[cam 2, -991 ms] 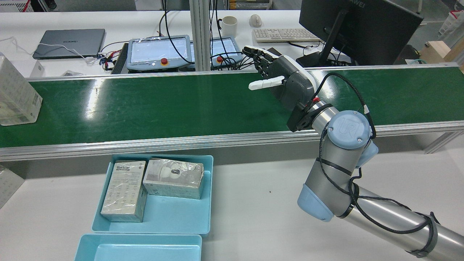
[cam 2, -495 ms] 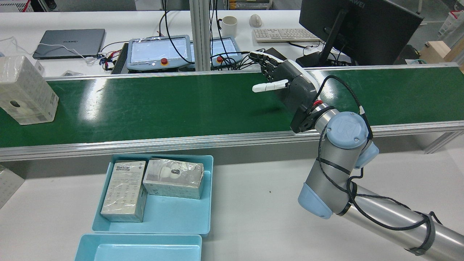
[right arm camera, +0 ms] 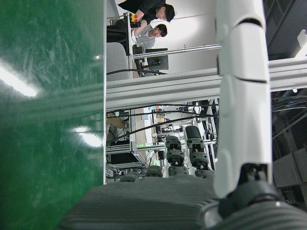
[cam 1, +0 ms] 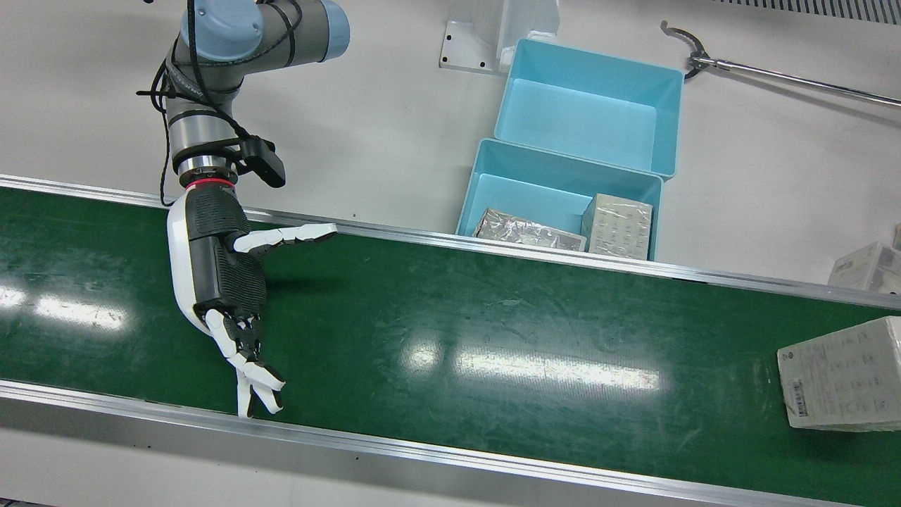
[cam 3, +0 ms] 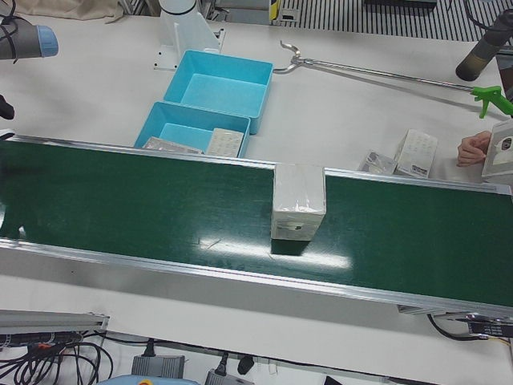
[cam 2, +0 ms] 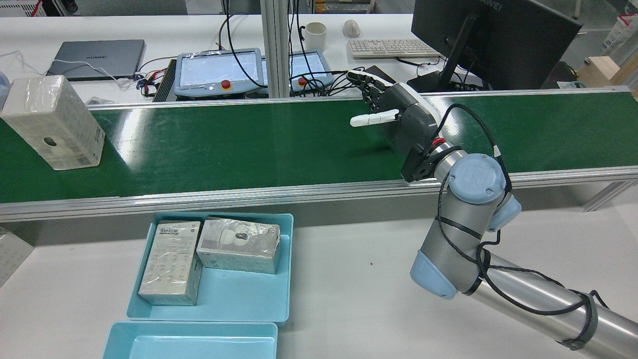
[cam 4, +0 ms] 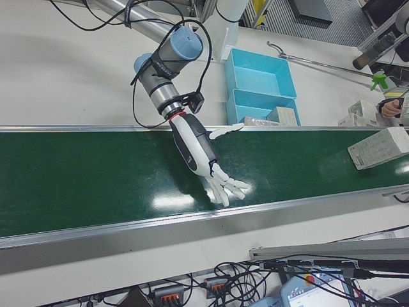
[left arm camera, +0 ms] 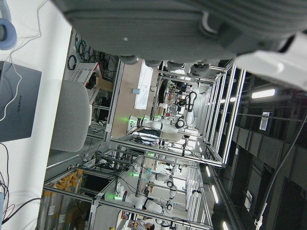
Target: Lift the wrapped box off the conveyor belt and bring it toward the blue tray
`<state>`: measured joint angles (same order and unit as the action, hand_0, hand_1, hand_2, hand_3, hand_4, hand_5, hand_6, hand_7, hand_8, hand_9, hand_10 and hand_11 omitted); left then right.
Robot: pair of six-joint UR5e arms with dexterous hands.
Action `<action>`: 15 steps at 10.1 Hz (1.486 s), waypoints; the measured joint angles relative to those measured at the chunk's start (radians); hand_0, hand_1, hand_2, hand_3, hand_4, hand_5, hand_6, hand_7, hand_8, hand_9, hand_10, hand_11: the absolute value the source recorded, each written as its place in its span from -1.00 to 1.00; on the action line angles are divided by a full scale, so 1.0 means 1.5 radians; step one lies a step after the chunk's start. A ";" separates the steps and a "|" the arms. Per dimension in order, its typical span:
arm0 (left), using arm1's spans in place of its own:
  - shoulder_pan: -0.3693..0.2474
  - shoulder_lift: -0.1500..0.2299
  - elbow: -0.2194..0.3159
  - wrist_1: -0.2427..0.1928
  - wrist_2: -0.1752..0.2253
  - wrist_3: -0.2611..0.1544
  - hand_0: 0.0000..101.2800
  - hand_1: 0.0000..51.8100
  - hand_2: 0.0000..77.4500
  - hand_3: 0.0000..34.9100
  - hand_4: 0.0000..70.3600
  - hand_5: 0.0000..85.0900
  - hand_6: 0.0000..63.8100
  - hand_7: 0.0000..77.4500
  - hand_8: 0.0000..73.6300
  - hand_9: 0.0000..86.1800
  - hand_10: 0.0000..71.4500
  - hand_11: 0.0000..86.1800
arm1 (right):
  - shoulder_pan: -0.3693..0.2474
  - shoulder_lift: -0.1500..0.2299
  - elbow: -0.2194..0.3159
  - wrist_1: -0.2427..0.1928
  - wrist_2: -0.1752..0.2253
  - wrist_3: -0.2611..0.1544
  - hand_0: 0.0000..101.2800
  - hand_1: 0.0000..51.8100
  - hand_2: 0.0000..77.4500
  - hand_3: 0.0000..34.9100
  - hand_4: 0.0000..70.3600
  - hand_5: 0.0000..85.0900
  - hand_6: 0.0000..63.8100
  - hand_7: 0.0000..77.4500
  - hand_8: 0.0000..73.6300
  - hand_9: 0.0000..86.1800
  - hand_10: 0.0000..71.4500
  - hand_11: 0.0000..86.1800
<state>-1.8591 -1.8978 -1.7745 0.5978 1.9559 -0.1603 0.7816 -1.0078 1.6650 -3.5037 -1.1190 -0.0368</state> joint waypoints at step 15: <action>0.000 0.000 0.000 0.000 0.000 0.000 -1.00 -1.00 -0.99 -1.00 -1.00 -0.97 -0.98 -0.99 -0.99 -0.99 -0.98 -0.99 | 0.001 0.004 0.006 0.002 0.000 -0.002 -0.02 -0.37 -0.83 -1.00 -0.71 -0.63 -0.88 -0.86 -0.99 -0.97 -1.00 -0.99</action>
<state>-1.8592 -1.8977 -1.7745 0.5978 1.9559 -0.1603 0.7835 -1.0015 1.6733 -3.5006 -1.1196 -0.0401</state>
